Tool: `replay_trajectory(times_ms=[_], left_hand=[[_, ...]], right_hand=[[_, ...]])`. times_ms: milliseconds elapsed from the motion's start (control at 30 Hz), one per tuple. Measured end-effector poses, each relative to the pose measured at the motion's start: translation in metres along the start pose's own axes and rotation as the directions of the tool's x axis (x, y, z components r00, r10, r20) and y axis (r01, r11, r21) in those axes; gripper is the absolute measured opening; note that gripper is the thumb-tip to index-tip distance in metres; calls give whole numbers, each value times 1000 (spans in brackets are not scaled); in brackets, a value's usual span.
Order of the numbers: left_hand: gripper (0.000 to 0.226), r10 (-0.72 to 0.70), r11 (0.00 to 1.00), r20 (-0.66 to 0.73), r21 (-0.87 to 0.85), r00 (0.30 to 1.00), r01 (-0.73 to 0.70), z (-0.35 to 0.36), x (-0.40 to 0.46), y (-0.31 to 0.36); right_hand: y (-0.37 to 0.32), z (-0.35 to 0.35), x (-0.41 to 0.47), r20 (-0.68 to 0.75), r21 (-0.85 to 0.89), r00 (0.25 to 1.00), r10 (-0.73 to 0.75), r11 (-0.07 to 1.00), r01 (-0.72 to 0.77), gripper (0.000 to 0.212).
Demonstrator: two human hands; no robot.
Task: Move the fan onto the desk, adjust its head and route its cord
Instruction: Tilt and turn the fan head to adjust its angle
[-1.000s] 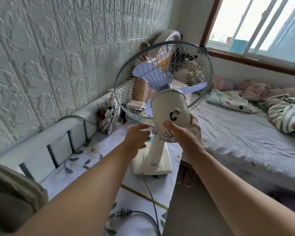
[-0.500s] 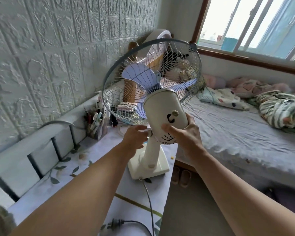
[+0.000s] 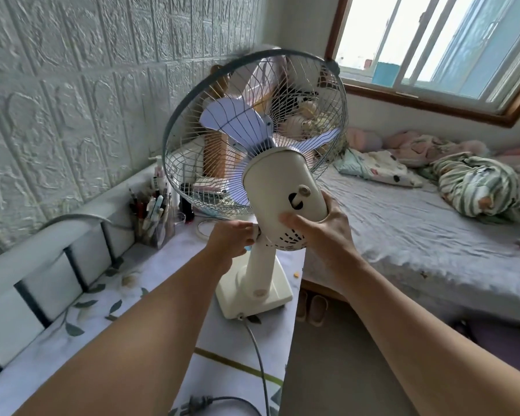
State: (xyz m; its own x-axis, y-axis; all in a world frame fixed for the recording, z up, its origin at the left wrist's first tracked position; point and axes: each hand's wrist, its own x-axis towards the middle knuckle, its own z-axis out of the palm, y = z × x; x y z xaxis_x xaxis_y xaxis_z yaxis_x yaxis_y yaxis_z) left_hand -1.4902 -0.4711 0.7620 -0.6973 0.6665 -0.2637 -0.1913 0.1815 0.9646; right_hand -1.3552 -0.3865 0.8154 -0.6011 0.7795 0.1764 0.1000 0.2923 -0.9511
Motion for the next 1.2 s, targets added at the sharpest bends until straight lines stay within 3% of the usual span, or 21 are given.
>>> replay_trajectory(times_ms=[100,300,567,700,867,933,1033,1133,1200], left_hand=[[22,11,1000,-38,5,999,-11,2,9,-1],[28,96,984,-138,166,986,-72,5,22,-5],[22,-65,993,-157,-107,986,48,9,30,-6],[8,30,999,-99,-13,995,-32,5,25,-9],[22,133,991,-62,-8,989,-134,-3,19,-19],[17,134,991,-66,-7,989,-135,-3,18,-19],[30,42,999,-119,-24,992,-45,5,17,-14],[42,-184,975,-46,-135,982,176,10,15,-9],[39,-218,970,-26,-120,976,214,7,14,-7]], right_hand=[[1,0,1,-3,-5,1000,-7,1000,7,82],[3,0,3,3,12,1000,-20,1000,20,51],[3,0,1,0,7,999,-39,999,39,69],[2,0,2,-8,14,1000,-28,1000,28,71],[1,3,0,-22,2,999,-33,999,33,71],[2,3,0,-20,6,1000,-18,1000,18,67],[2,3,0,-10,5,1000,-7,1000,8,56],[1,2,-1,-4,4,1000,-14,1000,14,50],[1,2,-1,-7,3,1000,-13,1000,13,48]])
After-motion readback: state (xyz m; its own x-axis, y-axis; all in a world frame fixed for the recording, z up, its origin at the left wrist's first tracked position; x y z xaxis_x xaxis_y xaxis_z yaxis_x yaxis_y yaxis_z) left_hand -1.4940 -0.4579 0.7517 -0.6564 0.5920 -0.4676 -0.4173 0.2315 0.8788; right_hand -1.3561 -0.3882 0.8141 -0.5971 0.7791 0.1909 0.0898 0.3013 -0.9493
